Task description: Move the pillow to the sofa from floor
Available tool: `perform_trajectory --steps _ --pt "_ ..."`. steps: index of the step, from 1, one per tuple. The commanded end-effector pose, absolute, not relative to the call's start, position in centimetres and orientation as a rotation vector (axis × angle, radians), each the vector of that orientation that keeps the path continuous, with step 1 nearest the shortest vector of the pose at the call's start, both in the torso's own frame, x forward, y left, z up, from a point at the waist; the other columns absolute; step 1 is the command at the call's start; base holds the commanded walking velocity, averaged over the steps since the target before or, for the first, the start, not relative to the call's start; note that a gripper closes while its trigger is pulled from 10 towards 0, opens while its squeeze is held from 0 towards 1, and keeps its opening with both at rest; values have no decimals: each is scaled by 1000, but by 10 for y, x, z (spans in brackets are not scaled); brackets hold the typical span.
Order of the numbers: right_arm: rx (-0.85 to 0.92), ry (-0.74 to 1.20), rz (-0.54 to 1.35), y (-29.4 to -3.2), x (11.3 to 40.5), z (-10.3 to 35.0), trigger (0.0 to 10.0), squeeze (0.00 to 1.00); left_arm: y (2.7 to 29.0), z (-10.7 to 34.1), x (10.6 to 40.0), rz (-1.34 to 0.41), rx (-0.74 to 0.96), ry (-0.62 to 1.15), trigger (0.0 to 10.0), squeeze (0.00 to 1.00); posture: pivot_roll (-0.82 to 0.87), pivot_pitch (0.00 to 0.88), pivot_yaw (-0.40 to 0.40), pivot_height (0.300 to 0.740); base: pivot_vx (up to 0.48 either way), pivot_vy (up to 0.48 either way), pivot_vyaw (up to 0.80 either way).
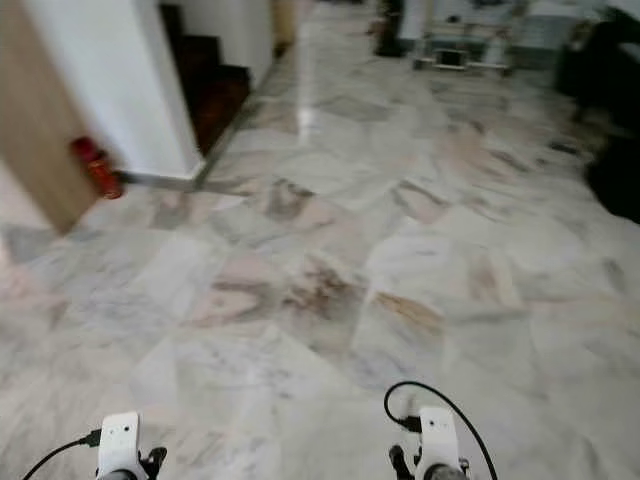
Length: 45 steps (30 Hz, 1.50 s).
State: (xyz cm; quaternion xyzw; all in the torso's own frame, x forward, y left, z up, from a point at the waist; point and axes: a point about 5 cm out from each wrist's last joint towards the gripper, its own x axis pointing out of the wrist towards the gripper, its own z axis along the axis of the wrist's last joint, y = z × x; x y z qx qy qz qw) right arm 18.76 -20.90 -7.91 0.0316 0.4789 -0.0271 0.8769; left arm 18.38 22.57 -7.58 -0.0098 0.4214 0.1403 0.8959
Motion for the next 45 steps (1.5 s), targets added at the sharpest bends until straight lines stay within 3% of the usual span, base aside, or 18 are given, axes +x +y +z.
perform_trajectory --steps 1,45 --pt "74 1001 -60 -209 184 -81 10000 0 228 -79 177 306 -26 908 10000 0 20 0 -11 740 0 0 800" --pt "45 990 -5 -208 188 -79 10000 0 227 -79 180 298 -22 917 10000 0 35 0 -26 740 0 0 800"
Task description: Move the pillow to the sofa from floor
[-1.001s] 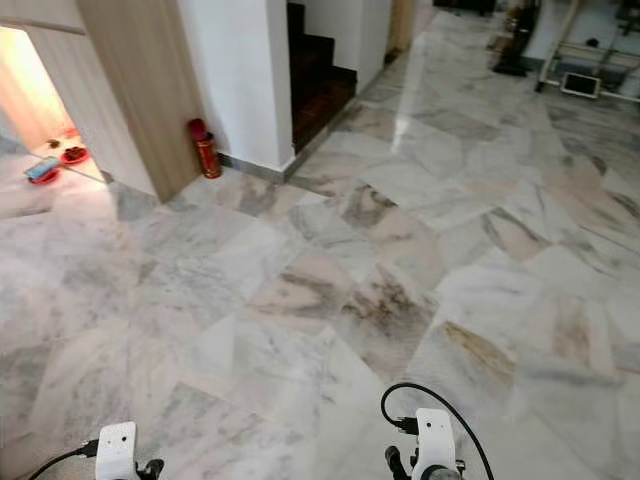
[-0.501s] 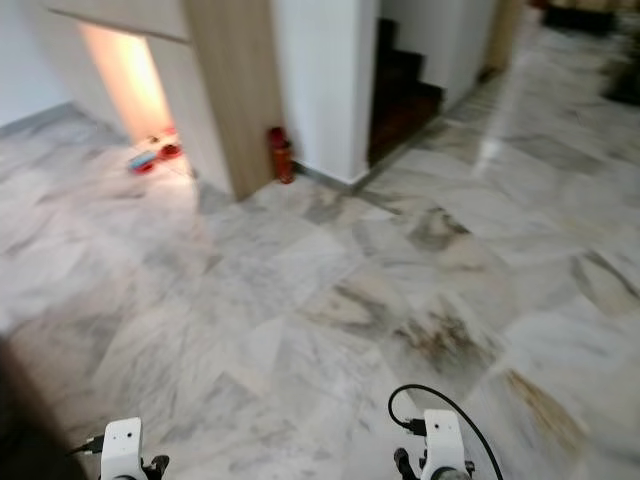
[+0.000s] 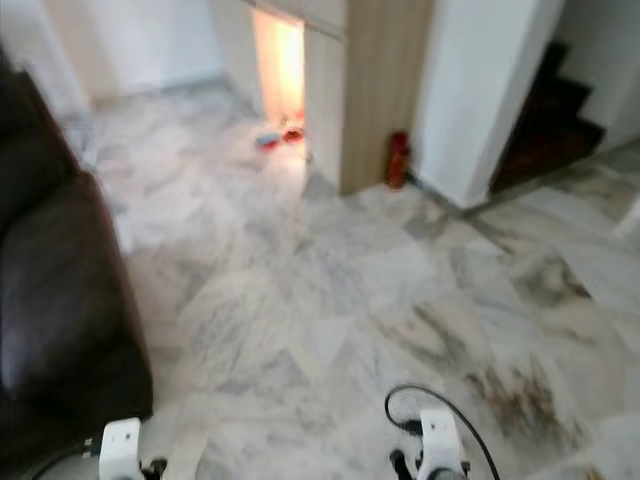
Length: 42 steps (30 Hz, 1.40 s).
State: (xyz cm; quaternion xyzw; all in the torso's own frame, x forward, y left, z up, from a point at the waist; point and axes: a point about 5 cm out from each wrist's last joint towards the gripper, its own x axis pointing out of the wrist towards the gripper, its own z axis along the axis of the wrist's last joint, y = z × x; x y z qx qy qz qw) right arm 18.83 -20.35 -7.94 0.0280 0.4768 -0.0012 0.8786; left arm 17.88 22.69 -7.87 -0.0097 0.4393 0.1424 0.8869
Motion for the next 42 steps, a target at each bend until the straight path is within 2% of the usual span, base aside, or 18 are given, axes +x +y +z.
perform_trajectory --steps 1,38,42 --pt "45 990 -5 -208 188 -79 10000 0 227 -79 180 298 -21 917 10000 0 35 0 -26 740 0 0 800" --pt "32 986 -23 -210 188 -78 10000 0 226 -79 179 290 -17 918 10000 0 35 0 -25 740 0 0 800" --pt "53 980 -46 -210 187 -79 10000 0 226 -79 179 288 -15 919 10000 0 35 0 -26 740 0 0 0"
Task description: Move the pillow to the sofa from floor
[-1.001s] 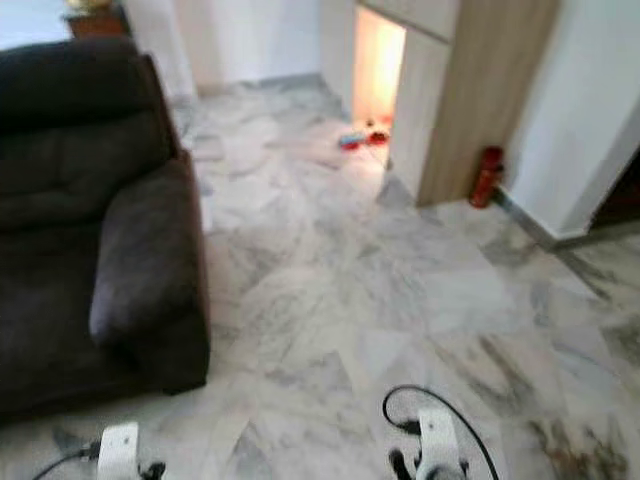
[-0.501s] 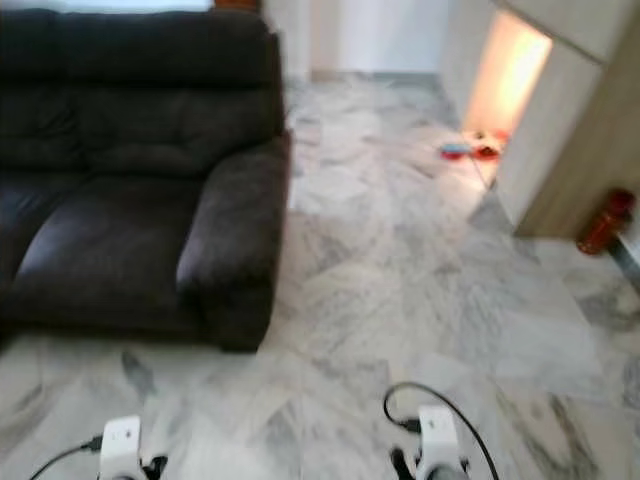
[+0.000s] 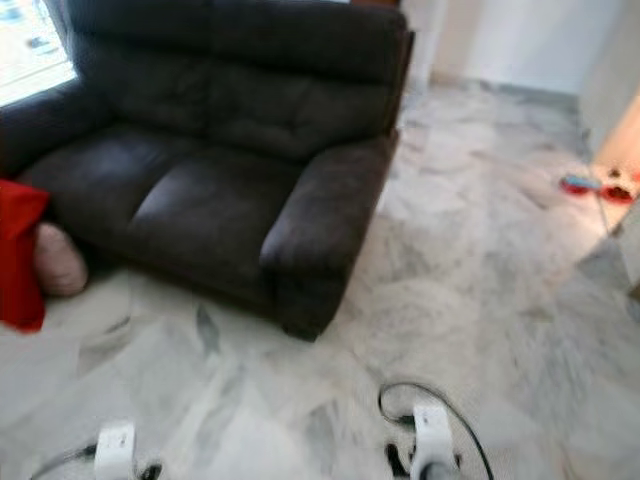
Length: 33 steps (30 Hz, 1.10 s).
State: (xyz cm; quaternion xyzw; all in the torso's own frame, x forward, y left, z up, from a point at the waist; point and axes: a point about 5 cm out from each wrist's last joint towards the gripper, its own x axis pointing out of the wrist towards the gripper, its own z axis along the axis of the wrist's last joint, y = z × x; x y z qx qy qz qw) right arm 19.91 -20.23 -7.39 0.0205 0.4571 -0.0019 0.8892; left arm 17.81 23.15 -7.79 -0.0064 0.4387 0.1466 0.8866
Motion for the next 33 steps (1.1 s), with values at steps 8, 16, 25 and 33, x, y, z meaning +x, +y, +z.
perform_trajectory --steps 8,16,25,33 --pt "75 966 -62 -211 188 -78 10000 0 225 -79 179 296 -27 916 10000 0 38 0 -32 740 0 0 0" --pt "70 986 -68 -211 187 -79 10000 0 225 -79 179 301 -29 927 10000 0 38 0 -33 740 0 155 -200" --pt "73 963 -64 -211 189 -78 10000 0 226 -79 179 301 -30 928 10000 0 40 0 -33 740 0 333 -89" --pt "75 962 -70 -211 189 -77 10000 0 225 -79 179 304 -32 929 10000 0 39 0 -34 740 0 338 0"
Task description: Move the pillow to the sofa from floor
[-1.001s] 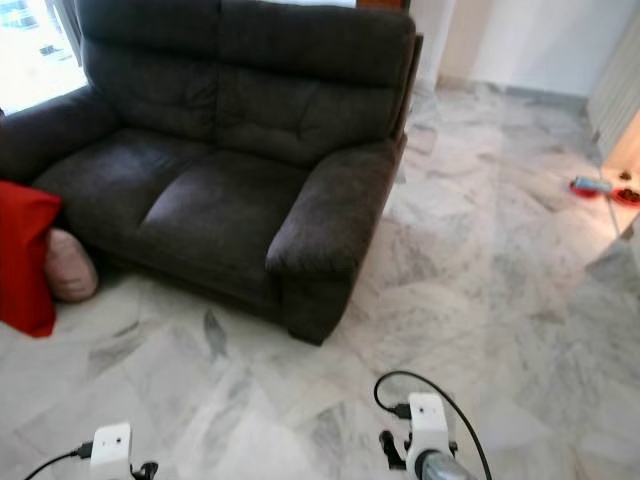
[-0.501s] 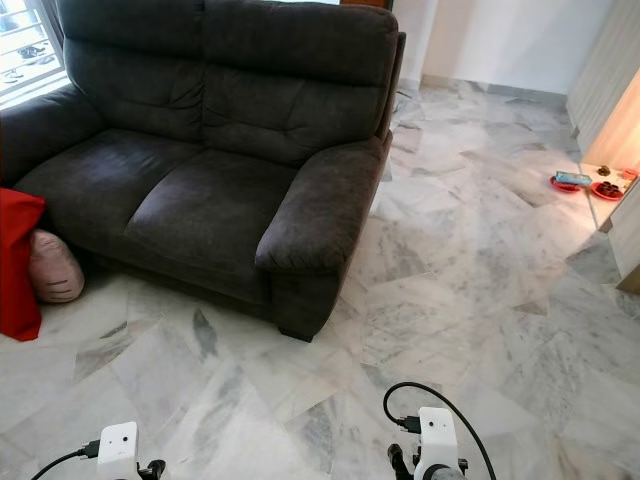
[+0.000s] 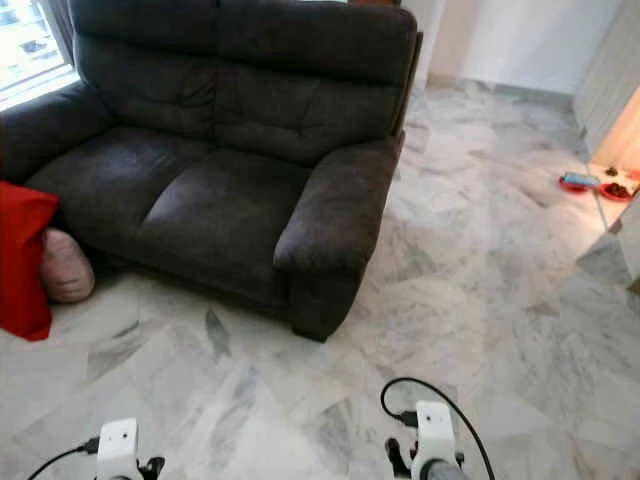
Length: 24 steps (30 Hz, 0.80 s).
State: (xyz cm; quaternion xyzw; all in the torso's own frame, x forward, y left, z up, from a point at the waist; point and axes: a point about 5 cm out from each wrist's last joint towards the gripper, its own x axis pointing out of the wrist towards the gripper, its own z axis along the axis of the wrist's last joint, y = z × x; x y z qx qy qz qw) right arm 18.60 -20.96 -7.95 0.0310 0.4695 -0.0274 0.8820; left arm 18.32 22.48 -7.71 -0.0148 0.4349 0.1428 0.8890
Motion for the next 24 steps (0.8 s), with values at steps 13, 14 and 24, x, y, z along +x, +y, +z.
perform_trajectory --steps 13,14,24 --pt "75 954 -71 -211 190 -77 10000 0 225 -79 179 304 -33 929 10000 0 40 0 -34 740 0 470 0" --pt "74 953 -70 -211 190 -77 10000 0 225 -79 179 305 -33 929 10000 0 40 0 -34 740 0 480 0" --pt "79 961 -85 -212 189 -78 10000 0 225 -79 180 308 -35 928 10000 0 38 0 -35 740 0 480 -80"
